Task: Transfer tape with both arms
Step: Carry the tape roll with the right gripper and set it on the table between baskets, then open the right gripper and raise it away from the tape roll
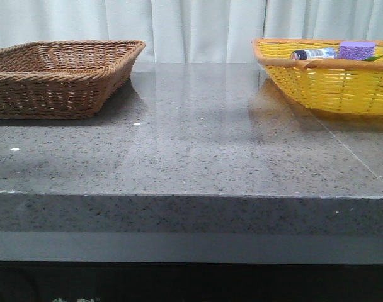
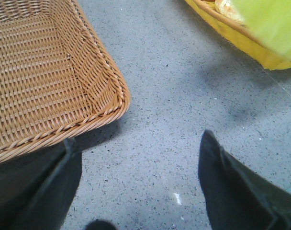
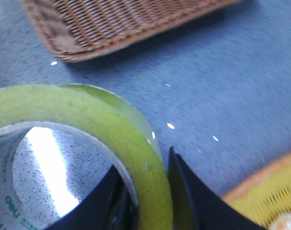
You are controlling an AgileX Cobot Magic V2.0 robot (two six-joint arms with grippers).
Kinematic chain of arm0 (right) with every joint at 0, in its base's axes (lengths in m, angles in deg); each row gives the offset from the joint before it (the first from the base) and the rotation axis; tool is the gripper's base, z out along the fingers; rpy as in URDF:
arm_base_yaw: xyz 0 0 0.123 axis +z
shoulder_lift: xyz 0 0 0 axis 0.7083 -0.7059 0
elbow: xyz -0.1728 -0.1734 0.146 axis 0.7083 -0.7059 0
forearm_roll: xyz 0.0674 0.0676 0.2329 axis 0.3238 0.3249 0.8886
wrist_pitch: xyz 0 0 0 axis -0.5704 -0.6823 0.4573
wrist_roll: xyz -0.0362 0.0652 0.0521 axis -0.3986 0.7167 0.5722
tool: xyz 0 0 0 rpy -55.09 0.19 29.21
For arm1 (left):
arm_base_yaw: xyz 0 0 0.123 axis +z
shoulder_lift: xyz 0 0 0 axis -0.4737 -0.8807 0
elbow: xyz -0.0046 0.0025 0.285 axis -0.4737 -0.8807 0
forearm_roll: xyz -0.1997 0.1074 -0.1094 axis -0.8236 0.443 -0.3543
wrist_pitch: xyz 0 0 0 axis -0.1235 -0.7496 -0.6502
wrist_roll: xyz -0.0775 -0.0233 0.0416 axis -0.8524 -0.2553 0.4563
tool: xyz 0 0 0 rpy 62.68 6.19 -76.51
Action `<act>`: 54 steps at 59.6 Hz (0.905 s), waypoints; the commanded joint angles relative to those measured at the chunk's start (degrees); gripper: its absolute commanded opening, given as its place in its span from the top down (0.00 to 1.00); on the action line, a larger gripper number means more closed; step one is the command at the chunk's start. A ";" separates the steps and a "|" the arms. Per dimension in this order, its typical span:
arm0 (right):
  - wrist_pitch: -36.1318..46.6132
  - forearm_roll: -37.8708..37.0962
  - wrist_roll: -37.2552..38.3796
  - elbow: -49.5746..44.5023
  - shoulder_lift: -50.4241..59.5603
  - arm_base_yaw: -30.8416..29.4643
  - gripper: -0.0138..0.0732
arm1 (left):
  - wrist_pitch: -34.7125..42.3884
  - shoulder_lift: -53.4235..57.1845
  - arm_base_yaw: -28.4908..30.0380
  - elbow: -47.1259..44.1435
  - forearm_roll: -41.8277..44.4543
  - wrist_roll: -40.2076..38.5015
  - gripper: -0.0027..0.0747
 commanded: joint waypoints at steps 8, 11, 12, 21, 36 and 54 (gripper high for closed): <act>4.45 0.96 -3.91 2.04 -2.45 2.05 0.73 | 3.71 0.34 -0.45 1.96 -0.65 -0.44 0.30; 4.45 0.71 -3.91 2.04 -3.84 2.05 0.73 | 3.71 0.34 -0.45 1.96 -0.65 -0.44 0.30; 4.45 0.39 -3.91 2.04 -4.46 2.05 0.73 | 3.71 0.34 -0.45 1.96 -0.65 -0.44 0.30; 5.09 -2.05 -3.91 2.04 -8.35 2.05 0.73 | 3.71 0.13 -0.45 1.96 -0.65 -0.44 0.30; 5.77 -4.35 -3.91 2.04 -13.34 2.05 0.73 | 3.71 -0.69 -0.45 1.85 -0.65 -0.44 0.30; 5.54 -4.46 -3.85 2.04 -14.75 2.05 0.64 | 3.71 -0.93 -0.45 1.77 -0.65 -0.44 0.30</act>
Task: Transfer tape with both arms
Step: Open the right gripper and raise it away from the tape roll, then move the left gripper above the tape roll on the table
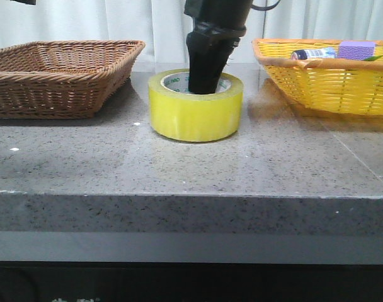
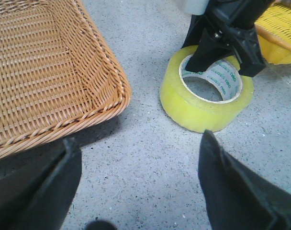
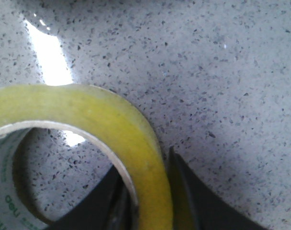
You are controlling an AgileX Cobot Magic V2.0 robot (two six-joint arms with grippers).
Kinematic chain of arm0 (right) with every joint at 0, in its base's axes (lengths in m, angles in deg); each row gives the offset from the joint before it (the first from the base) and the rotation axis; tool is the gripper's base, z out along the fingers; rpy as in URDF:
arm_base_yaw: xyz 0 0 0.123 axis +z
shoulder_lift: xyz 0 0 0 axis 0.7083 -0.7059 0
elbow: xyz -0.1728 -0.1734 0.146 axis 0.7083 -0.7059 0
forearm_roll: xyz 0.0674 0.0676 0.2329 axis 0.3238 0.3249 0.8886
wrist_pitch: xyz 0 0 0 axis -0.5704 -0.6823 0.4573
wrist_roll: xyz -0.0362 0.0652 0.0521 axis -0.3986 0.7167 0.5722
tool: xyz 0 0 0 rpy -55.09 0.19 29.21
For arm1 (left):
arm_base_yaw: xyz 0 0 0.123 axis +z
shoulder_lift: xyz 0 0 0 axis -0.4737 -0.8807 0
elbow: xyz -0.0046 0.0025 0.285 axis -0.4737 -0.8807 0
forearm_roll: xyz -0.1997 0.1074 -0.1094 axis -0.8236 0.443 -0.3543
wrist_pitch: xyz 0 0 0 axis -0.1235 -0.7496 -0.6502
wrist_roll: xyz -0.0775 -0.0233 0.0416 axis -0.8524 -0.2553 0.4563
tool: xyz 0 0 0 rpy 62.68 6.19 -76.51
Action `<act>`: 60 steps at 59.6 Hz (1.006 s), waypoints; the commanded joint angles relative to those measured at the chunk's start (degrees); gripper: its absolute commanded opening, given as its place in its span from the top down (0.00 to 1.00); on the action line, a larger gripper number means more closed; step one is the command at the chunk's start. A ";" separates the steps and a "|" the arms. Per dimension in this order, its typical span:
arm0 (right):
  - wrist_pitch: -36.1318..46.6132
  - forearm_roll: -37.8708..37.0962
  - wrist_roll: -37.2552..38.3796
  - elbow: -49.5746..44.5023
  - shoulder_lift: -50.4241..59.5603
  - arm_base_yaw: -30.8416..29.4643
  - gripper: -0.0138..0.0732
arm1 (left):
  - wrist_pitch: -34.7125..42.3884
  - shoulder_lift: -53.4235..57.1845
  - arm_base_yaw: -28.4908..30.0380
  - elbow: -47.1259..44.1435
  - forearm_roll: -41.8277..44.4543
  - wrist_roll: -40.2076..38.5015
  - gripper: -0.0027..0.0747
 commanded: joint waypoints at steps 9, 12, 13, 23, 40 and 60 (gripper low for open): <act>1.11 0.86 0.42 2.11 3.98 -0.07 0.48 | 3.71 0.42 -0.45 1.77 -0.65 -0.44 0.30; 0.57 0.86 1.43 2.47 4.26 -0.07 0.46 | 3.71 0.42 -0.45 1.77 -0.65 -0.44 0.30; 0.20 0.86 1.85 2.70 4.26 -0.07 0.46 | 3.71 0.42 -0.45 1.77 -0.65 -0.44 0.30; -3.42 0.86 9.07 7.83 5.78 -0.07 0.46 | 3.71 0.42 -0.45 1.77 -0.65 -0.44 0.30; -3.21 3.29 32.54 9.95 16.49 -2.68 0.46 | 4.27 0.42 -0.45 1.77 -0.65 -0.44 0.30; 8.73 8.49 32.75 -9.05 34.18 -3.67 0.46 | 4.27 0.42 -0.45 1.77 -0.65 -0.44 0.30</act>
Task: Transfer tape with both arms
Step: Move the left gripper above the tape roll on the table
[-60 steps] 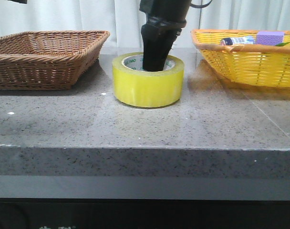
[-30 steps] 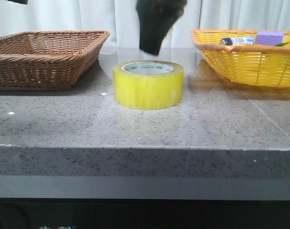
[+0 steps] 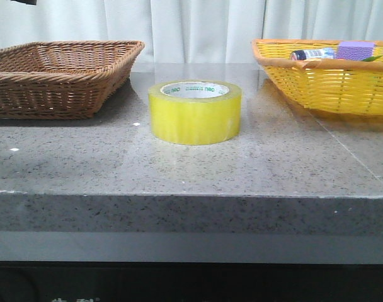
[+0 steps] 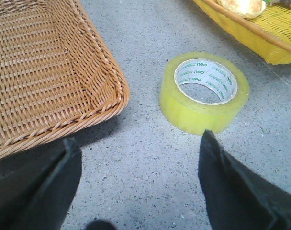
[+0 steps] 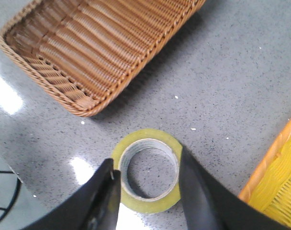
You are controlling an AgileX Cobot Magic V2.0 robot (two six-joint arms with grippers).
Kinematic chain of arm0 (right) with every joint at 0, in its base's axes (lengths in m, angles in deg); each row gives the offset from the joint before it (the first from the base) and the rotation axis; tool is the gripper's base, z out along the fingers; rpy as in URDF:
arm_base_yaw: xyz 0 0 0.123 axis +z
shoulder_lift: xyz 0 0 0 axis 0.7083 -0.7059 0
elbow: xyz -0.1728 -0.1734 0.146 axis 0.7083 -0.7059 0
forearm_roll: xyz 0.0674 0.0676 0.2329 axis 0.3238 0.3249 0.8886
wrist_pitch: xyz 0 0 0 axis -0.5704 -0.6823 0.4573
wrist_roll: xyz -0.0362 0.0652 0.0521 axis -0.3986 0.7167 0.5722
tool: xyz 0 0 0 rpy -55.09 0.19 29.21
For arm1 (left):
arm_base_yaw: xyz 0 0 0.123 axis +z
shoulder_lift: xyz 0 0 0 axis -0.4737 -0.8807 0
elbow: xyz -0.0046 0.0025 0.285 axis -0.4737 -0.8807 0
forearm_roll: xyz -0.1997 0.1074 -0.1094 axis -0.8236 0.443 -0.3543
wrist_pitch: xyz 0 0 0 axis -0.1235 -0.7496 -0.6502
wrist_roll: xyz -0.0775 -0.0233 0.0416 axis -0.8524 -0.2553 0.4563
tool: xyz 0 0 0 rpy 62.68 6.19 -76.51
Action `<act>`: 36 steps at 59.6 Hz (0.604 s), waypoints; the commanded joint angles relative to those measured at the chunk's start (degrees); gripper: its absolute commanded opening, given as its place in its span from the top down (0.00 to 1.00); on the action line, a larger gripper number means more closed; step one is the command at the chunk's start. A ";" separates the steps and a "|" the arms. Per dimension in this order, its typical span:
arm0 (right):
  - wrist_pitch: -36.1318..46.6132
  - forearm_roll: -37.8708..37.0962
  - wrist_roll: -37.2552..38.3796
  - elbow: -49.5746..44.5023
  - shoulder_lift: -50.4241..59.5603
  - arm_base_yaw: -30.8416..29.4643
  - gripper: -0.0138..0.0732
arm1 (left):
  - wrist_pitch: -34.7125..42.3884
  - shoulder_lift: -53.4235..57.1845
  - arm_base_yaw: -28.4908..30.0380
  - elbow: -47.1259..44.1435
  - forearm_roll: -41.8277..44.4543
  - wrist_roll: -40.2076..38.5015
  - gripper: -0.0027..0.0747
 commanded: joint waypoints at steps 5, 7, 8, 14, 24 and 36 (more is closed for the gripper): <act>12.10 1.37 0.17 -11.78 12.38 -0.15 0.46 | 4.27 0.40 -0.45 1.77 -0.65 -0.44 0.30; 13.77 1.37 0.09 -14.32 14.13 -0.15 0.46 | 4.27 0.40 -0.45 1.77 -0.65 -0.44 0.30; 14.73 1.37 0.03 -16.21 15.43 -0.15 0.46 | 4.27 0.40 -0.45 1.77 -0.65 -0.44 0.30; 19.27 1.37 0.03 -25.17 21.87 -0.15 0.46 | 4.27 0.40 -0.45 1.77 -0.65 -0.44 0.30; 25.52 1.37 0.03 -38.02 31.59 -0.15 0.46 | 4.27 0.40 -0.45 1.77 -0.65 -0.44 0.30; 30.57 1.37 0.03 -50.38 41.78 -0.15 0.46 | 4.27 0.29 -0.45 1.77 -0.65 -0.44 0.30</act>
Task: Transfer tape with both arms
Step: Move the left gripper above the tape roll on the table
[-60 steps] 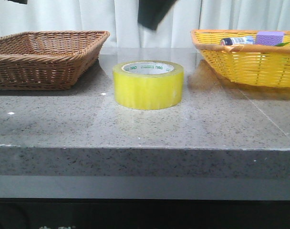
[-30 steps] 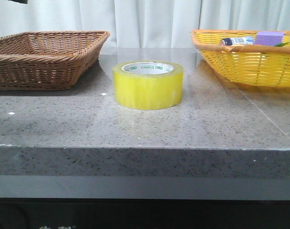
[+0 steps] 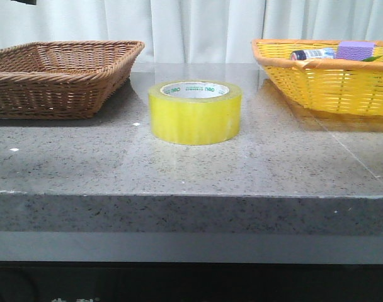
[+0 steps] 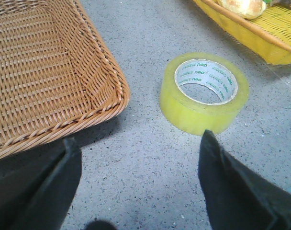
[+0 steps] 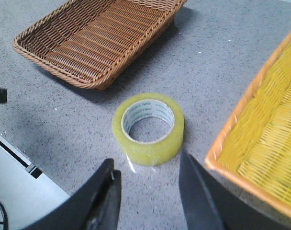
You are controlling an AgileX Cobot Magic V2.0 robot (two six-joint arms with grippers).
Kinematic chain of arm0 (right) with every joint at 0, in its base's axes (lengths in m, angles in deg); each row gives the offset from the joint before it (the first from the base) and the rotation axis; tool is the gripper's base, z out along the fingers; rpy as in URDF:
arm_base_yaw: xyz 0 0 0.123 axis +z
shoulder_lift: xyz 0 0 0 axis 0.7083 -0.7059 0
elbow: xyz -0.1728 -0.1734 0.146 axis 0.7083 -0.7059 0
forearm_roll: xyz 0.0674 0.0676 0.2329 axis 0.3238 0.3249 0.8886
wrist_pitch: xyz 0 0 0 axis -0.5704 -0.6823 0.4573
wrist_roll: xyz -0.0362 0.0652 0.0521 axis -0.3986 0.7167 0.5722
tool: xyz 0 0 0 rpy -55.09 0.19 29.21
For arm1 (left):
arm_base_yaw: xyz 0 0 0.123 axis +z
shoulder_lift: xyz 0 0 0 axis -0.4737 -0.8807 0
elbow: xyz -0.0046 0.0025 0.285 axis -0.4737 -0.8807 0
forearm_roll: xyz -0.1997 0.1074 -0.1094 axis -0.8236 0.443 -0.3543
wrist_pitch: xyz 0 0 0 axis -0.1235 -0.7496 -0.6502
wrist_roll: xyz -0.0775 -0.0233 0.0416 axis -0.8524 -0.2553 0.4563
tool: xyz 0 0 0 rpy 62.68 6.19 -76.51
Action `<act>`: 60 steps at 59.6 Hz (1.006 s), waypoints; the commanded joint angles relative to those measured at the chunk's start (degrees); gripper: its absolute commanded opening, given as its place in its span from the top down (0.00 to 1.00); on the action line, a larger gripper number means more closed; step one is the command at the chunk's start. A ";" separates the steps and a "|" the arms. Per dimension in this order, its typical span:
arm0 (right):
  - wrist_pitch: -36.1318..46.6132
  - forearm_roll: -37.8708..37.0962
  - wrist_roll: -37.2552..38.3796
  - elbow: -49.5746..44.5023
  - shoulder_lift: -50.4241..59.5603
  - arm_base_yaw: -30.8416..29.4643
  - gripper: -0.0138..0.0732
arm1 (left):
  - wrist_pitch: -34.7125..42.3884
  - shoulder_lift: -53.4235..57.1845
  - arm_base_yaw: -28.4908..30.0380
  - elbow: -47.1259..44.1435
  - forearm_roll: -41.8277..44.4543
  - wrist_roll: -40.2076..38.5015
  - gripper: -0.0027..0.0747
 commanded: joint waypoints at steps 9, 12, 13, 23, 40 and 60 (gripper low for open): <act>7.04 1.00 -0.28 -8.85 9.92 -0.15 0.46 | 3.51 0.29 -0.45 1.89 -0.54 2.34 0.30; 6.98 1.00 -0.28 -9.76 11.21 -0.15 0.46 | 2.23 0.00 -0.45 2.79 -0.66 4.96 0.30; 6.92 1.00 -0.28 -10.03 11.70 -0.15 0.46 | 1.45 -0.20 -0.45 3.39 -0.66 5.73 0.30; 5.46 1.00 -0.28 -10.50 13.08 -0.15 0.46 | -7.79 -3.20 -0.71 11.63 -1.63 16.05 0.30; 5.31 1.00 -0.28 -10.50 12.88 -0.15 0.46 | -21.17 -14.55 -6.00 28.27 -1.96 31.99 0.30; 5.31 1.00 -0.28 -10.50 12.88 -0.15 0.46 | -35.70 -33.58 -9.14 48.58 -3.89 39.01 0.30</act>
